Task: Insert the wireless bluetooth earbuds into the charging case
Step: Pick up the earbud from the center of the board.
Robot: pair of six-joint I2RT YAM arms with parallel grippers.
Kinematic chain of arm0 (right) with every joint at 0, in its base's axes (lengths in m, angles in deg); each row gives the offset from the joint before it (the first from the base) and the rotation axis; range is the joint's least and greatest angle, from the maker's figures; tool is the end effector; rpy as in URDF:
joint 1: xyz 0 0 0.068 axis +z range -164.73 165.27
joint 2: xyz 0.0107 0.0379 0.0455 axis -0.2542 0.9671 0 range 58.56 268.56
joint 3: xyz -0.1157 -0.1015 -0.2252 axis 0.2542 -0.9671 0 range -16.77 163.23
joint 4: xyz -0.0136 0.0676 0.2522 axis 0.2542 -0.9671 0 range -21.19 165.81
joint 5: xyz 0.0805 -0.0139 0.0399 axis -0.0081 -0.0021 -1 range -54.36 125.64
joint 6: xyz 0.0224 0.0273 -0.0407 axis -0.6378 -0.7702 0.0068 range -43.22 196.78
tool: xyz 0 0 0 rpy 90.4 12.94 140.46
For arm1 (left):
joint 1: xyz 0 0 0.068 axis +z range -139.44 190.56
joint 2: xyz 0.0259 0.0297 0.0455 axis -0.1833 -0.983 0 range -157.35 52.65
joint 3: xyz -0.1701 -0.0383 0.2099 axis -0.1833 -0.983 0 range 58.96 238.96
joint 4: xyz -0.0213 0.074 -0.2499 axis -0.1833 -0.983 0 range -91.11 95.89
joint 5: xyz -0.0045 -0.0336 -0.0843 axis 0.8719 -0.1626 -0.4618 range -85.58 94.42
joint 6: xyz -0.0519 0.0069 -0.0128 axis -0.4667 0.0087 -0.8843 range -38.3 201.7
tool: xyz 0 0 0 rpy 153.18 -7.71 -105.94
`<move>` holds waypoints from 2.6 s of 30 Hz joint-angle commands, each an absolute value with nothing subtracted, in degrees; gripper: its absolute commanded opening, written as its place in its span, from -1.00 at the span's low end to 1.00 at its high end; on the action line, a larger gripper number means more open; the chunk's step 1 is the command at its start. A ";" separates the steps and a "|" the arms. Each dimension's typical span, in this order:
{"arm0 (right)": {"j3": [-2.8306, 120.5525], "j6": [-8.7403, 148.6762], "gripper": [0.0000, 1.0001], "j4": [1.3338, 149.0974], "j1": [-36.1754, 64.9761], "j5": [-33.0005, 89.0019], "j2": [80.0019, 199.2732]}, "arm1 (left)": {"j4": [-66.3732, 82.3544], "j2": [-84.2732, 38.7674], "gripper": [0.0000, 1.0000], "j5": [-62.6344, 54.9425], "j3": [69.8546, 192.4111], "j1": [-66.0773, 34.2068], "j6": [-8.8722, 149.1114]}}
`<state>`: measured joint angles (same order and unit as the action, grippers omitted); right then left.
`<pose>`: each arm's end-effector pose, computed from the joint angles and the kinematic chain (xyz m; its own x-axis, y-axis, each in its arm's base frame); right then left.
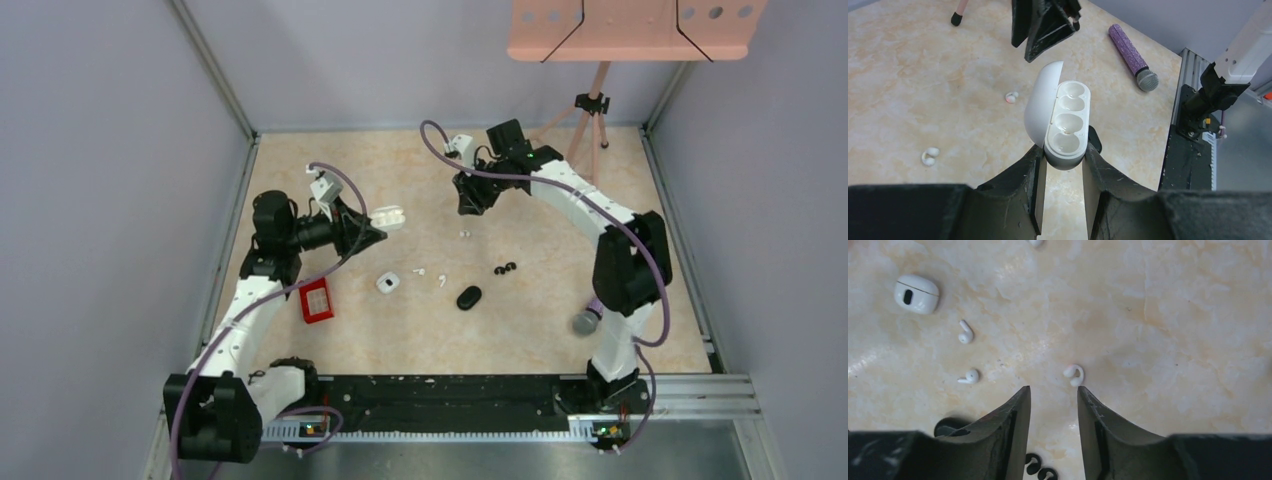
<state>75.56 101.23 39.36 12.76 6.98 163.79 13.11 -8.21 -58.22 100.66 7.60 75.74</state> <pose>0.3559 0.2045 0.2921 -0.3303 -0.5812 -0.7437 -0.8996 0.4324 0.0617 0.2290 -0.0434 0.3016 -0.2981 -0.0325 -0.9540 0.8652 0.4130 -0.2844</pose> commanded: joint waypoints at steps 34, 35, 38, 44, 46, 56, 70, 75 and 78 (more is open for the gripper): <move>89.49 111.22 -0.33 29.05 11.05 7.08 187.91 | 6.75 -6.69 -1.00 -56.55 101.15 7.93 77.04; 89.34 111.29 -0.33 29.05 11.03 7.03 187.88 | 6.74 -6.72 -1.00 -56.43 101.07 7.93 77.03; 88.88 111.52 -0.34 29.07 11.07 6.84 187.89 | 6.60 -6.59 -1.00 -56.25 101.07 7.93 77.04; 86.59 112.22 -0.34 29.05 11.03 5.41 186.57 | 6.64 -6.60 -1.00 -55.99 100.87 7.93 77.21; 85.53 112.61 -0.34 29.12 11.08 4.99 185.92 | 6.81 -6.76 -1.00 -56.05 100.80 7.93 77.13; 83.81 113.14 -0.48 29.14 11.03 3.52 184.54 | 8.82 -7.17 -1.00 -55.45 100.08 7.93 76.00; 79.13 112.07 -1.00 34.06 11.10 -1.12 168.77 | 13.26 -10.27 -1.00 -57.72 100.32 7.05 76.78; 75.85 105.88 -1.00 39.66 11.05 -4.27 156.26 | 15.35 -12.95 -1.00 -57.46 102.18 4.79 78.83; 75.42 99.05 -1.00 44.65 11.74 -4.49 149.53 | 17.77 -14.17 -1.00 -57.47 103.13 2.76 79.15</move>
<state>75.45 107.48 35.69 10.92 -0.87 159.72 11.41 -13.19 -56.18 99.78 4.85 77.43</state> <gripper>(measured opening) 0.014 0.347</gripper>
